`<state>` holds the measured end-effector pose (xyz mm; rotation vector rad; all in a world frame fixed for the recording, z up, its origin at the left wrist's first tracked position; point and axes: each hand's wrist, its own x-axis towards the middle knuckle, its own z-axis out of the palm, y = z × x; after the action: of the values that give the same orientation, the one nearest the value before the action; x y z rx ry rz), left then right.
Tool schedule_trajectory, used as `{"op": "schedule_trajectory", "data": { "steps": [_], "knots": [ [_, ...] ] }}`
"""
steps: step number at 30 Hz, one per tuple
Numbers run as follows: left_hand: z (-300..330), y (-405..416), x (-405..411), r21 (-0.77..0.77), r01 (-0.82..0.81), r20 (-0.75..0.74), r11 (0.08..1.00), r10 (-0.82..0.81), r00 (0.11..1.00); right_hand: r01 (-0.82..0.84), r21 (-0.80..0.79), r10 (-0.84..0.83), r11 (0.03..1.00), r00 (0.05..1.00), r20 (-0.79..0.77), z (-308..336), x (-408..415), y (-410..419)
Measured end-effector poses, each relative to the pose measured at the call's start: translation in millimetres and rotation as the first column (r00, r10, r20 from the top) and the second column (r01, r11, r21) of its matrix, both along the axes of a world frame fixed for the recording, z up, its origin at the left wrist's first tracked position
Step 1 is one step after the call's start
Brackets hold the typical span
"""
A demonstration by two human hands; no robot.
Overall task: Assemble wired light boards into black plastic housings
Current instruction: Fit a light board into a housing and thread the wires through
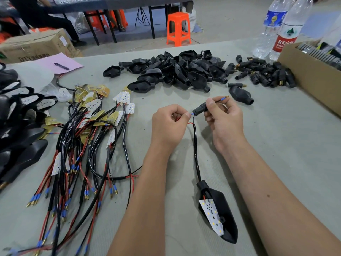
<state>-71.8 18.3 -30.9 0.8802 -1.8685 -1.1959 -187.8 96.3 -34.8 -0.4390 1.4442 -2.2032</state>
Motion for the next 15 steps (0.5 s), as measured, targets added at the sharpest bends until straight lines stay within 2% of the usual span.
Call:
{"op": "schedule_trajectory", "data": {
  "steps": [4, 7, 11, 15],
  "knots": [
    [-0.5, 1.0, -3.4, 0.008, -0.023, -0.009, 1.000, 0.023, 1.000, -0.033, -0.010, 0.033, 0.999, 0.999, -0.006, 0.4, -0.6, 1.4],
    [1.7, 3.8, -5.5, 0.032, -0.040, -0.007, 0.999, 0.040, 0.999, -0.067, -0.045, 0.069, 0.997, 0.996, 0.050, 1.5, -1.7, 2.2],
    [3.1, 4.1, -8.6, 0.246, -0.075, -0.124, 0.966, 0.109, 0.986, -0.107, -0.108, 0.121, 0.988, 0.983, 0.140, 0.9, -2.6, 2.5],
    [1.0, 7.6, -12.9, 0.189, -0.203, -0.045, 0.961, 0.215, 0.976, -0.171, -0.125, 0.180, 0.977, 0.982, 0.063, -1.3, -0.4, 3.6]
  ]
}}
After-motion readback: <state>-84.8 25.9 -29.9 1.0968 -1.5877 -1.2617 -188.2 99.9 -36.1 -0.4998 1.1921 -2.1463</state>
